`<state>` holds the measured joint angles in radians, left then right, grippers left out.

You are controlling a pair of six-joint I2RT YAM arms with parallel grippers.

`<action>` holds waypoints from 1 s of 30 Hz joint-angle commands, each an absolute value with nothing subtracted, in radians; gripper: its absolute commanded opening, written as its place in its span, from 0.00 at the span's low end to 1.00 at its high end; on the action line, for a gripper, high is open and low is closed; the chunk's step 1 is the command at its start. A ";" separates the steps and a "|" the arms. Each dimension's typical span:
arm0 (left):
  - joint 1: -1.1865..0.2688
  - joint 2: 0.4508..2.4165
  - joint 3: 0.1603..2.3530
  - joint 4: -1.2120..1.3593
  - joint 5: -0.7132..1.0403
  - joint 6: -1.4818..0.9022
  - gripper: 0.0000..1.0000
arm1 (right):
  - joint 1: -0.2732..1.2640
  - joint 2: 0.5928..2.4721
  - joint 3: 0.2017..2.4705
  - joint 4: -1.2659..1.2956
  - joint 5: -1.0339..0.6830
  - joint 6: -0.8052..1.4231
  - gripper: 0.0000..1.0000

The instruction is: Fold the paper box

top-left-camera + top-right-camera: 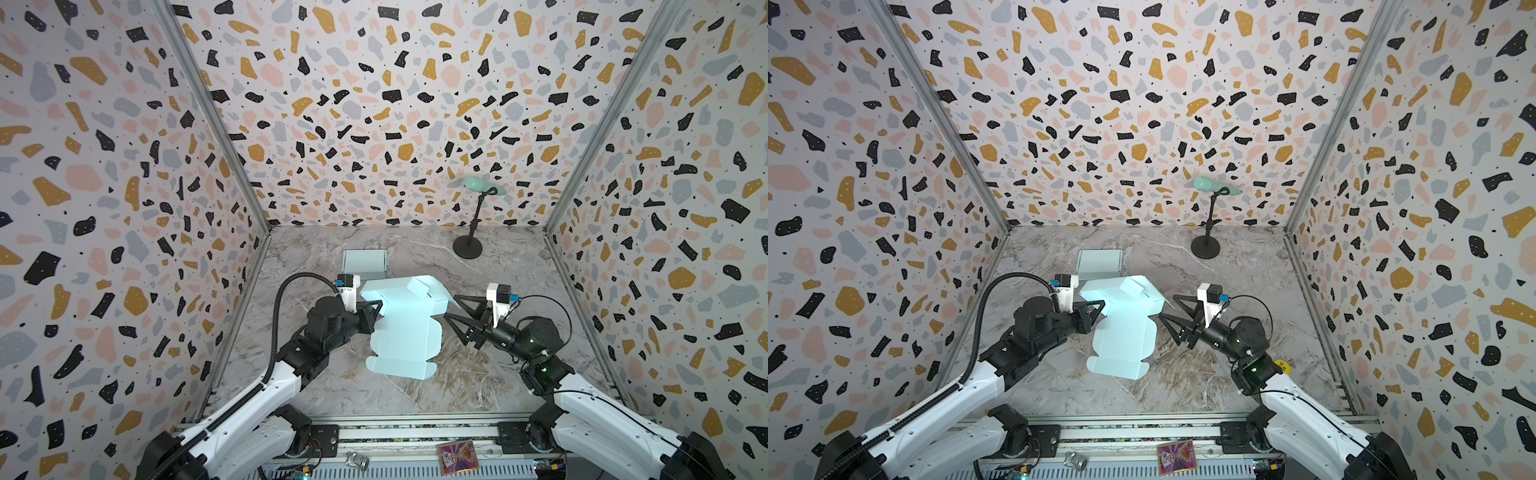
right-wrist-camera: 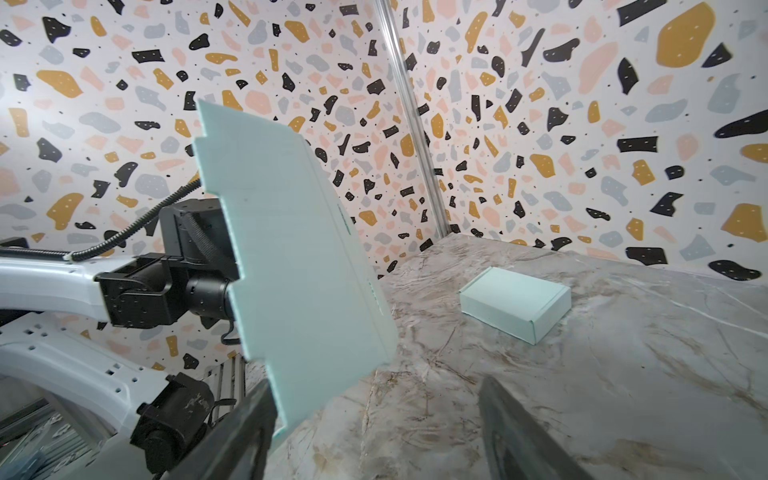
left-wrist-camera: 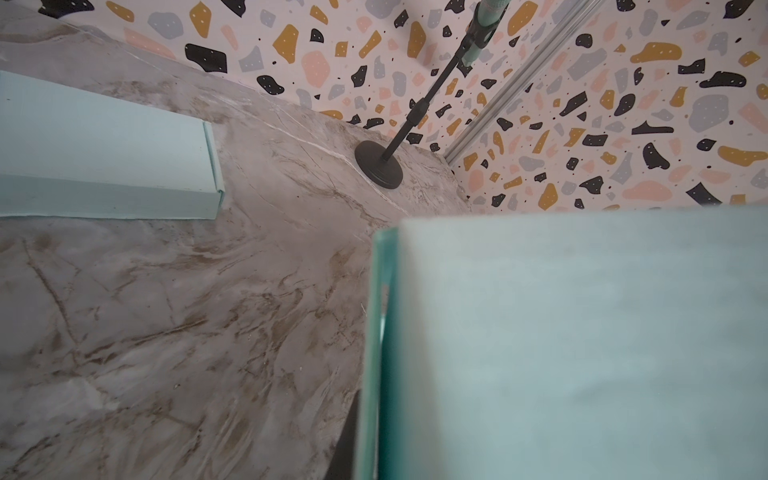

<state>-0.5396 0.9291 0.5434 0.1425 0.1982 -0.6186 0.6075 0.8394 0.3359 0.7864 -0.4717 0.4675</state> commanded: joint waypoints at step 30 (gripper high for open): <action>-0.537 0.908 0.535 0.225 0.282 -0.607 0.04 | 0.660 0.793 0.302 0.924 -0.390 0.513 0.76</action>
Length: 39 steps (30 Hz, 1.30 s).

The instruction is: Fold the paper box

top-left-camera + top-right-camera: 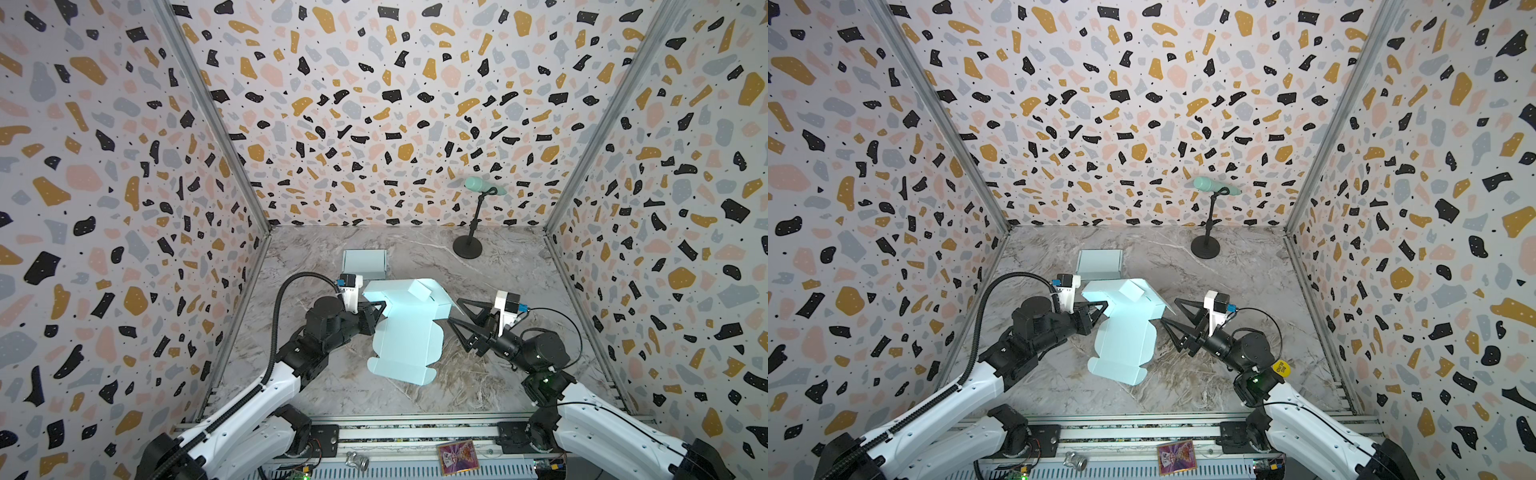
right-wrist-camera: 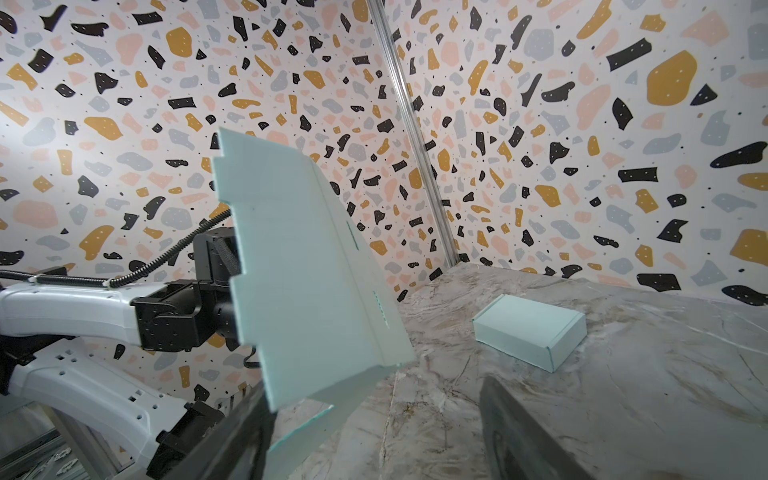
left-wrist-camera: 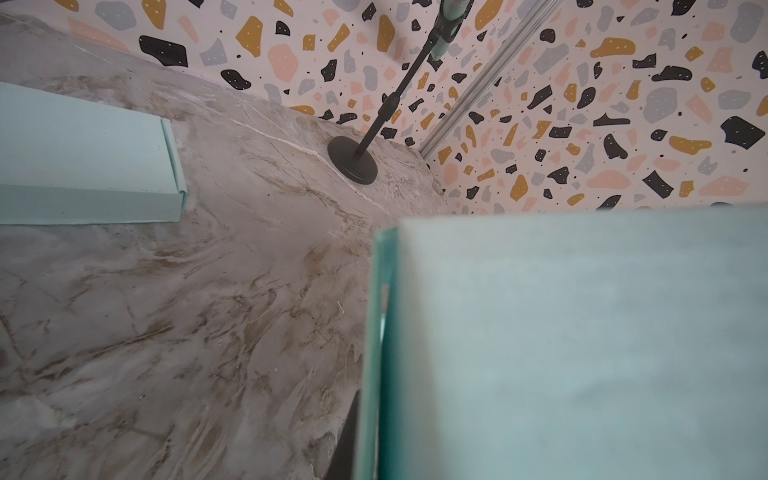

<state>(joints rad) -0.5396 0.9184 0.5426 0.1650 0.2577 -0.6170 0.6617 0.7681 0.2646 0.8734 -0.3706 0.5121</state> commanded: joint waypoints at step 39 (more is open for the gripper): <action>-0.538 0.926 0.540 0.226 0.317 -0.575 0.05 | 0.707 1.064 0.489 0.830 -0.418 0.485 0.62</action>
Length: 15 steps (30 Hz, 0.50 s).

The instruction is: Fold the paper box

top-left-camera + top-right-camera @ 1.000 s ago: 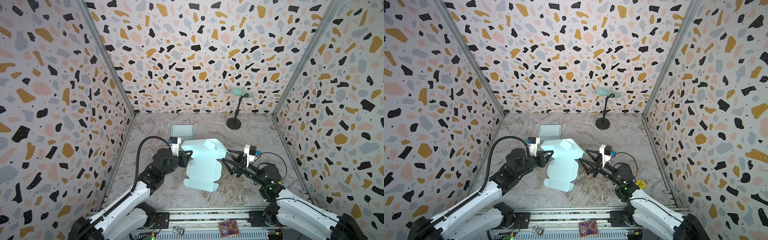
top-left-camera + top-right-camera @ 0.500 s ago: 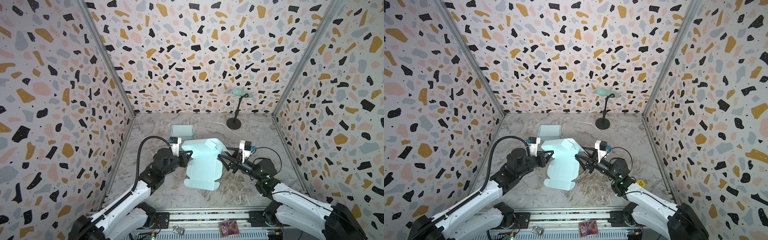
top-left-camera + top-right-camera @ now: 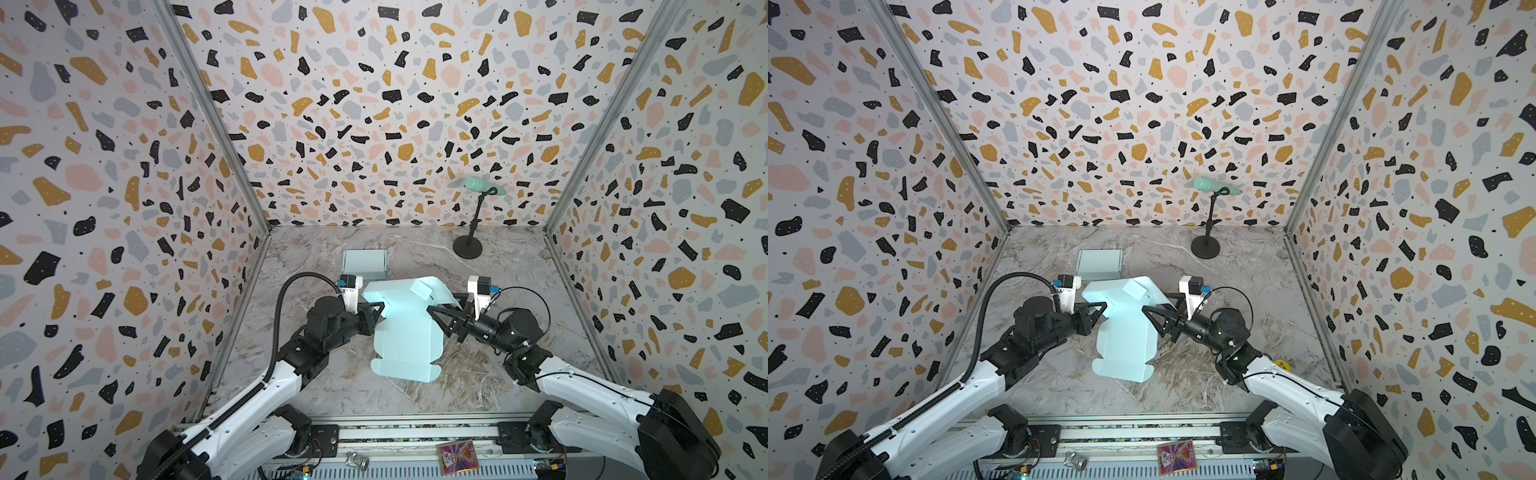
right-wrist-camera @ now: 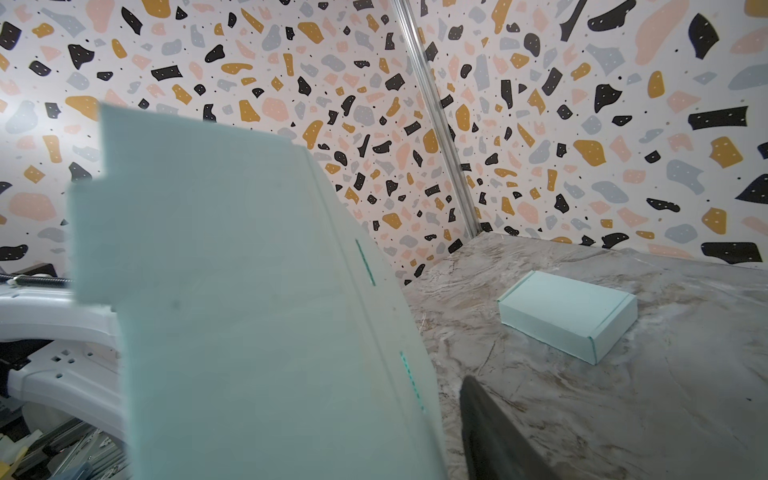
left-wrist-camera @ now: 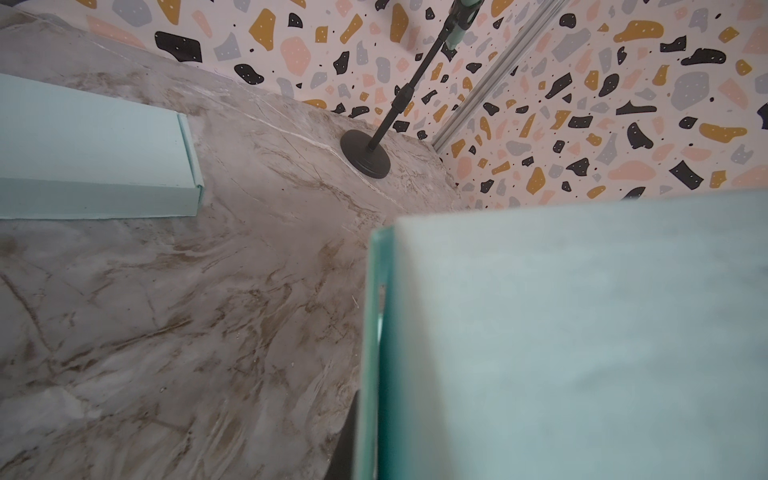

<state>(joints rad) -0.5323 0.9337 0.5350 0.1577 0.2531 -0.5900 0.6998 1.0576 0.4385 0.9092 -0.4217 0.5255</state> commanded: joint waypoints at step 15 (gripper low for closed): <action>-0.538 0.934 0.545 0.245 0.324 -0.578 0.06 | 0.723 1.008 0.502 0.729 -0.390 0.415 0.56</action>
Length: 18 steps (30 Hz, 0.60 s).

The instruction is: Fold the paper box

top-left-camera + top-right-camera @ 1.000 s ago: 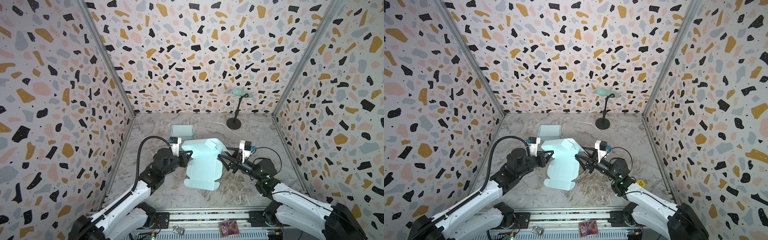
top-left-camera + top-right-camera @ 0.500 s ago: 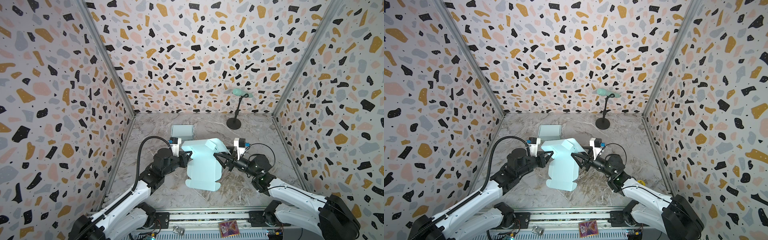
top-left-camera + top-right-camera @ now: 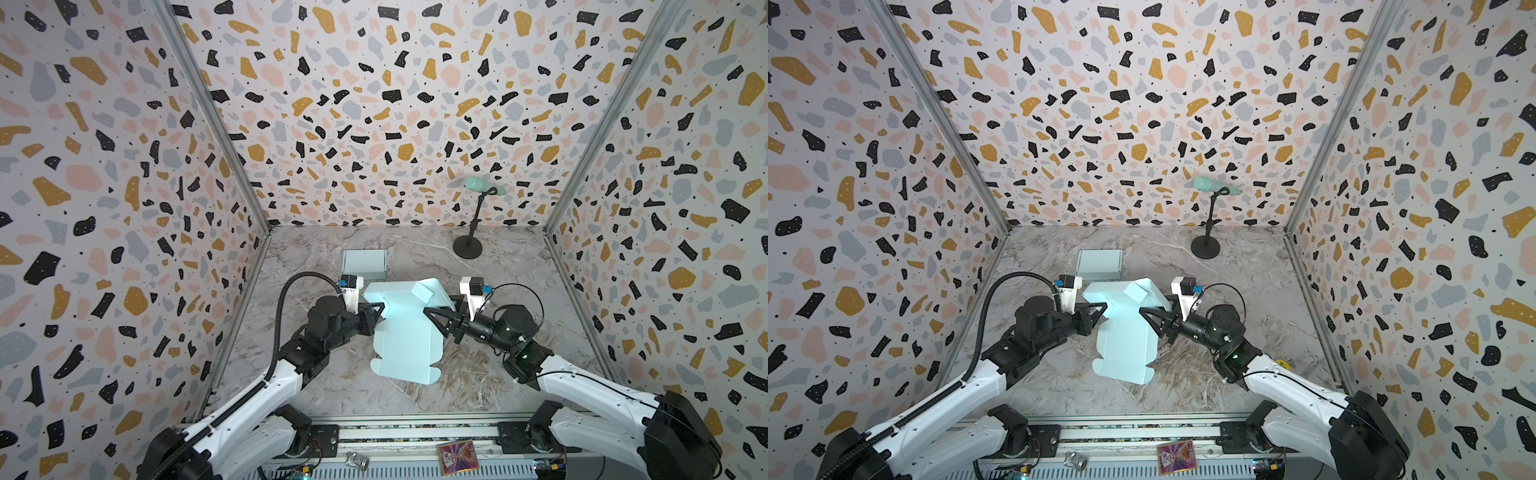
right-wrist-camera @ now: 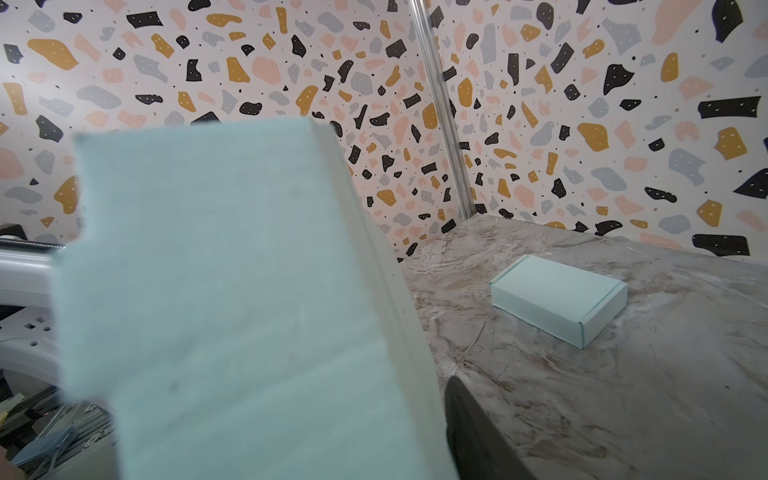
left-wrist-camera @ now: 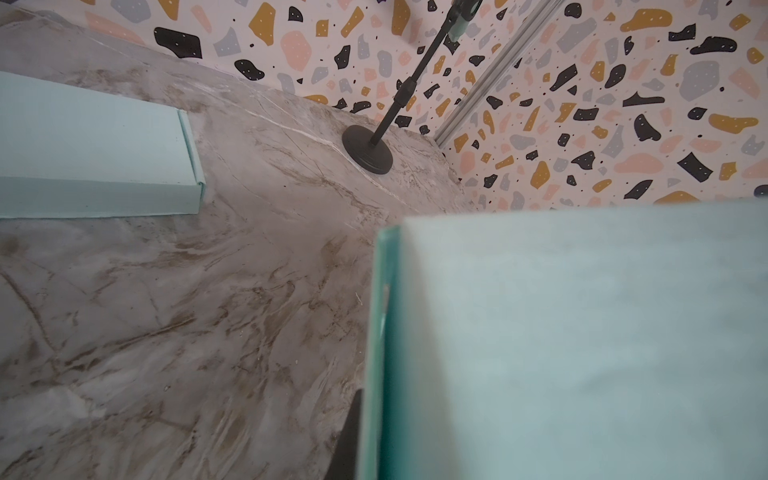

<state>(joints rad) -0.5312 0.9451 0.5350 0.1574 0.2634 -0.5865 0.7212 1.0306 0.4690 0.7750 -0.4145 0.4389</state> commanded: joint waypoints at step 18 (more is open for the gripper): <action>-0.533 0.903 0.535 0.233 0.304 -0.575 0.06 | 0.725 0.716 0.279 0.825 -0.401 0.476 0.70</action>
